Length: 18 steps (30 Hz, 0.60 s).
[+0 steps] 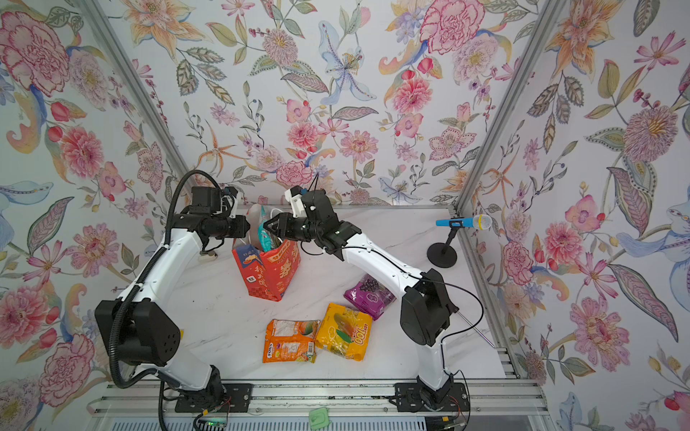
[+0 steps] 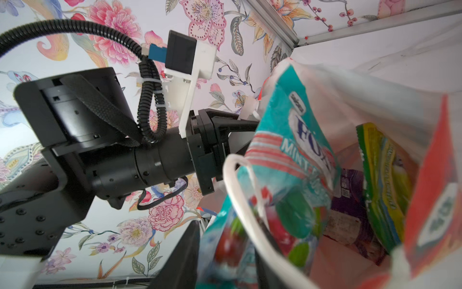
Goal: Place the snacks into the paper bag
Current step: Place the snack in the paper bag.
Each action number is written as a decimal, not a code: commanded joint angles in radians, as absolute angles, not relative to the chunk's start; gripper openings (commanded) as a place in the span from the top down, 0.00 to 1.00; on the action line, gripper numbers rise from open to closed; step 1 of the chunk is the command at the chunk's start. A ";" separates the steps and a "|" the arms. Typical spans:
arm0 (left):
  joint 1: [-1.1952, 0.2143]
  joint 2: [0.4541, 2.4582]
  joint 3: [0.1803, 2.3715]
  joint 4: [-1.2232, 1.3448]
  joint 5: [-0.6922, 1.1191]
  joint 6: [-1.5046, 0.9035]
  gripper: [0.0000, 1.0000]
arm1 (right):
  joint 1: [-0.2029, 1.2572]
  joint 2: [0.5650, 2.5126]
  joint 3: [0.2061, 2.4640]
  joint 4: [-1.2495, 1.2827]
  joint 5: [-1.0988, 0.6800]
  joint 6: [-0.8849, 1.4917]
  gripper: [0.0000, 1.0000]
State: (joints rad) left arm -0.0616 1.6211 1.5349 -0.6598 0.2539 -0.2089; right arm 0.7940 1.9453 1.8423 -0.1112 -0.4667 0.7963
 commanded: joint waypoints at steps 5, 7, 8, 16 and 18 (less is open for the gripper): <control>-0.056 1.598 1.557 -0.683 0.251 -0.199 0.73 | 0.779 1.954 2.010 -0.232 -0.400 0.667 0.48; -0.057 1.596 1.558 -0.683 0.250 -0.199 0.73 | 0.774 1.952 2.039 -0.261 -0.385 0.629 0.47; -0.057 1.595 1.558 -0.683 0.250 -0.199 0.73 | 0.773 1.945 2.047 -0.278 -0.375 0.603 0.47; -0.057 1.596 1.554 -0.681 0.248 -0.199 0.73 | 0.776 1.717 1.909 -0.350 -0.231 0.274 0.42; -0.057 1.598 1.557 -0.679 0.250 -0.201 0.73 | 0.781 1.641 1.831 -0.360 -0.229 0.199 0.41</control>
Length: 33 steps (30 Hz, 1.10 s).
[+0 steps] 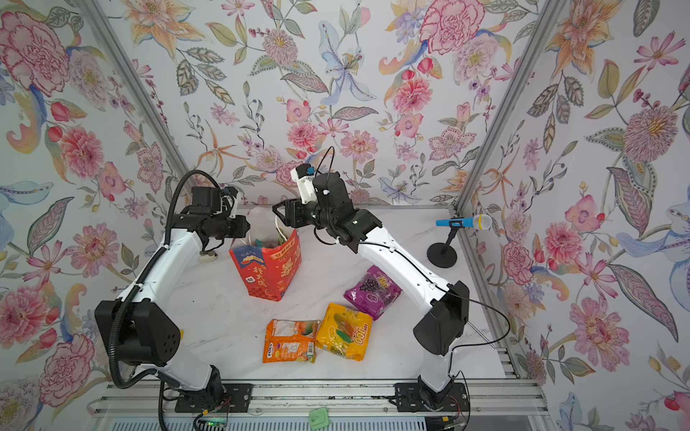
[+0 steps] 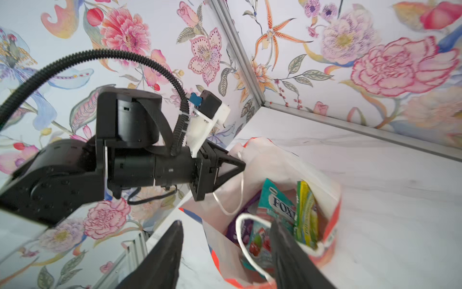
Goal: Place the snacks into the paper bag
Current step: Place the snack in the paper bag, then pick up the snack from the bottom-center of the table.
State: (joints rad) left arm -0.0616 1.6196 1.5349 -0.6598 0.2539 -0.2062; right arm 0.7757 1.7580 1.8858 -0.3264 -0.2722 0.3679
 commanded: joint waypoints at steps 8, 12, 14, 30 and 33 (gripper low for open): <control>-0.057 1.605 1.556 -0.672 0.255 -0.208 0.73 | 0.925 1.432 1.415 -0.406 -0.029 0.008 0.32; -0.057 1.607 1.554 -0.667 0.267 -0.212 0.73 | 1.100 1.461 1.255 -0.406 0.094 -0.107 0.34; -0.056 1.607 1.553 -0.667 0.266 -0.213 0.73 | 1.175 1.515 1.213 -0.405 0.119 -0.142 0.34; -0.057 1.619 1.575 -0.688 0.268 -0.192 0.72 | 1.383 1.752 1.147 -0.283 0.005 -0.098 0.28; -0.057 1.623 1.575 -0.690 0.276 -0.189 0.72 | 1.396 1.791 1.152 -0.302 0.040 -0.109 0.26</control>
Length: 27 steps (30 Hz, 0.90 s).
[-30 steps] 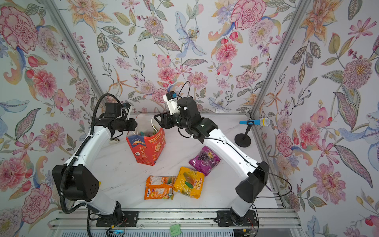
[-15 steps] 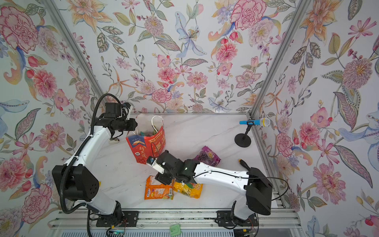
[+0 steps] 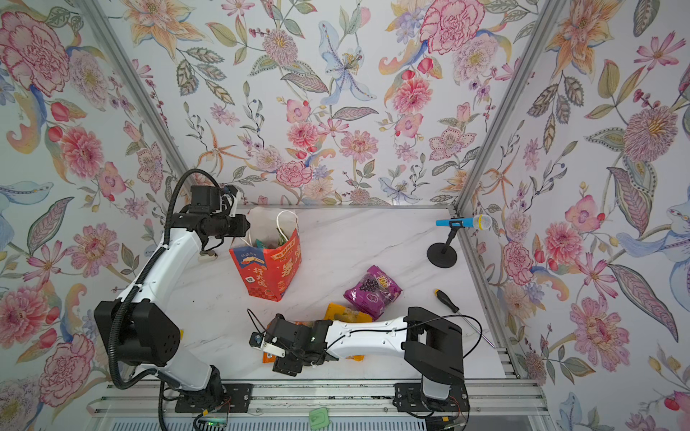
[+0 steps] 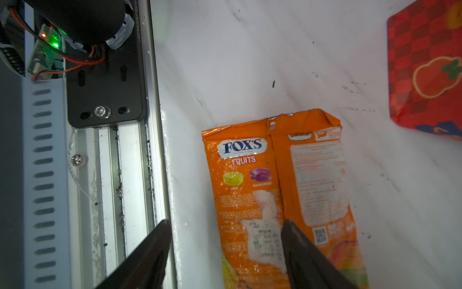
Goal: Place the snacks into the paper bag
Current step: Pick up the snack from the bottom-center of the table.
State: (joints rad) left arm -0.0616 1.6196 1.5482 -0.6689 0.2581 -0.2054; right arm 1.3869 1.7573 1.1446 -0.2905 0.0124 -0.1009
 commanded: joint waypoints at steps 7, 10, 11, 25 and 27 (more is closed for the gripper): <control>-0.057 1.624 1.568 -0.683 0.291 -0.189 0.72 | 1.426 1.867 1.179 -0.328 0.097 -0.145 0.24; -0.057 1.624 1.565 -0.681 0.293 -0.190 0.72 | 1.427 1.882 1.195 -0.328 0.137 -0.153 0.23; -0.058 1.623 1.564 -0.681 0.293 -0.190 0.72 | 1.428 1.894 1.205 -0.335 0.165 -0.159 0.23; -0.056 1.617 1.577 -0.690 0.279 -0.186 0.72 | 1.359 1.993 1.279 -0.405 0.244 -0.144 0.42; -0.056 1.616 1.580 -0.693 0.276 -0.186 0.72 | 1.339 1.986 1.284 -0.405 0.219 -0.126 0.61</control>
State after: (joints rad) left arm -0.0616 1.6196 1.5482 -0.6693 0.2806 -0.1982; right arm 1.3659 1.9594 1.2705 -0.3477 0.2390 -0.1551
